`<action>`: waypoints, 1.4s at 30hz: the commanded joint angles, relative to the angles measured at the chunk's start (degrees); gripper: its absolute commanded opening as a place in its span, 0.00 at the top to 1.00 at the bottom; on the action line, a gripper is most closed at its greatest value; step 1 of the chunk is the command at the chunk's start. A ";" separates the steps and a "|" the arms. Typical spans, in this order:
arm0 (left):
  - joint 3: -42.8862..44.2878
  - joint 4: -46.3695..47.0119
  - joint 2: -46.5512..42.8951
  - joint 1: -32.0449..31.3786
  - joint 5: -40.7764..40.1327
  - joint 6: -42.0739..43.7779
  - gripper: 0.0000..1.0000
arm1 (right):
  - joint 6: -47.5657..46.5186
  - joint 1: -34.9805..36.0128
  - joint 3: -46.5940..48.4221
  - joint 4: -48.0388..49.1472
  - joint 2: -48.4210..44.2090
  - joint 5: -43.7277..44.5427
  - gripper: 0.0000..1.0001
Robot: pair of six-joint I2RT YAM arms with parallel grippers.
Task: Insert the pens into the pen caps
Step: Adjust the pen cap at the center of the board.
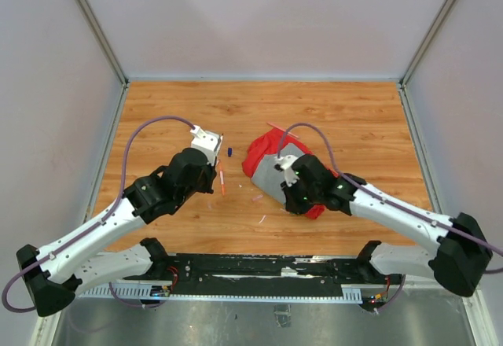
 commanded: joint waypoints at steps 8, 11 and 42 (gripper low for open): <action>-0.65 1.44 -2.70 0.12 -2.40 0.40 1.00 | -16.61 18.34 10.13 -3.15 20.55 -2.94 0.99; -0.73 1.25 -3.49 0.12 -3.13 0.20 0.99 | -19.20 19.72 11.03 -2.55 23.30 -4.61 0.99; -0.73 0.73 -6.15 0.06 -6.55 -1.05 0.99 | 15.55 20.73 -2.16 14.76 8.71 21.21 0.35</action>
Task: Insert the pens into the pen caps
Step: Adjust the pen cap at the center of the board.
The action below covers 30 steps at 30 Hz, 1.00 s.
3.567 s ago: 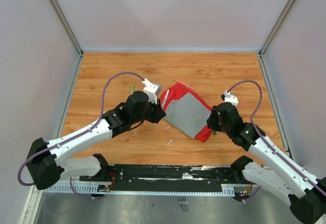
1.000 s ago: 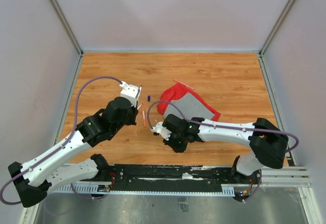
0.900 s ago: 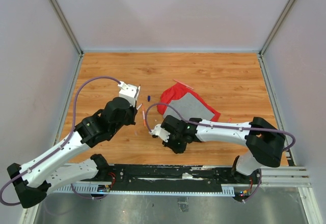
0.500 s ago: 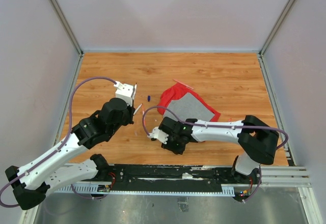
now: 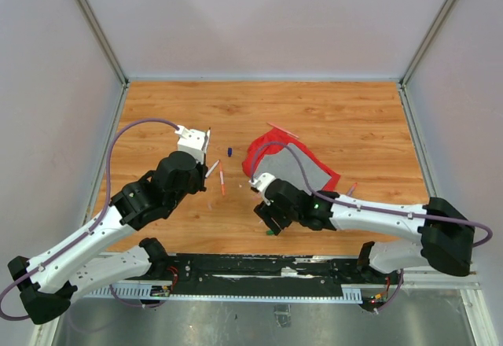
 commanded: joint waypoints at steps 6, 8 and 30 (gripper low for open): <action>-0.41 0.73 -0.61 0.12 -0.55 -0.33 0.99 | 48.70 0.63 -8.17 2.39 -6.74 14.69 0.34; -0.41 0.82 -0.53 0.12 -0.23 -0.29 0.99 | 54.53 0.98 -5.80 -3.21 -5.27 16.20 0.32; -0.67 1.08 -0.67 0.11 1.00 0.13 1.00 | 60.51 4.25 14.97 -23.50 19.40 7.88 0.30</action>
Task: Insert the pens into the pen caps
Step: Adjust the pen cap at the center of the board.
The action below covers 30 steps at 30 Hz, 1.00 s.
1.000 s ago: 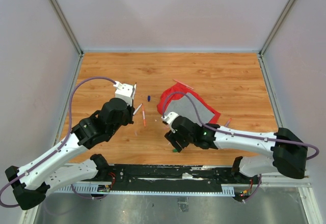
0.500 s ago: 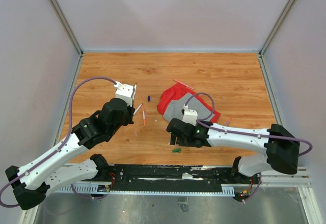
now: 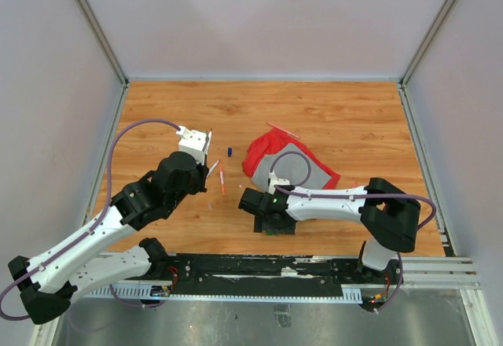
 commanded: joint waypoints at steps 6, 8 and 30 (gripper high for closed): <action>-0.36 1.17 -0.03 0.05 0.03 0.15 0.99 | -10.57 -0.60 -1.66 2.20 -0.76 -4.86 0.32; -0.37 1.17 0.13 0.04 0.09 0.15 0.99 | -10.61 -0.88 -2.09 2.25 -0.49 -4.68 0.35; 0.05 0.65 -0.59 0.09 -0.59 -0.19 0.99 | -47.09 -1.47 -7.01 12.96 -2.51 -7.93 0.69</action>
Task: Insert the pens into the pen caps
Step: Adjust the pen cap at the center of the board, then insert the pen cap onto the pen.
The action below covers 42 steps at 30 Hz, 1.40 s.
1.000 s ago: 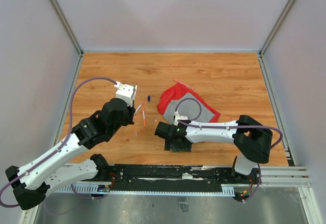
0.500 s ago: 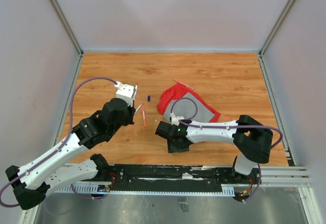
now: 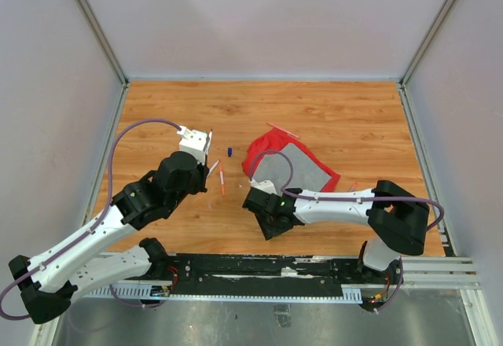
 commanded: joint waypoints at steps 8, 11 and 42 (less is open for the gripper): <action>0.60 -0.02 -3.96 0.04 -3.72 -1.27 1.00 | -42.46 -0.69 4.00 -0.81 4.21 -7.44 0.71; 0.69 -0.27 -4.78 0.09 -4.36 -1.56 0.99 | -48.21 -0.76 5.27 -1.09 5.08 -8.53 0.70; 0.69 -0.76 -6.06 0.08 -5.38 -2.11 0.99 | 9.88 -2.31 -3.59 6.54 -13.73 6.46 0.32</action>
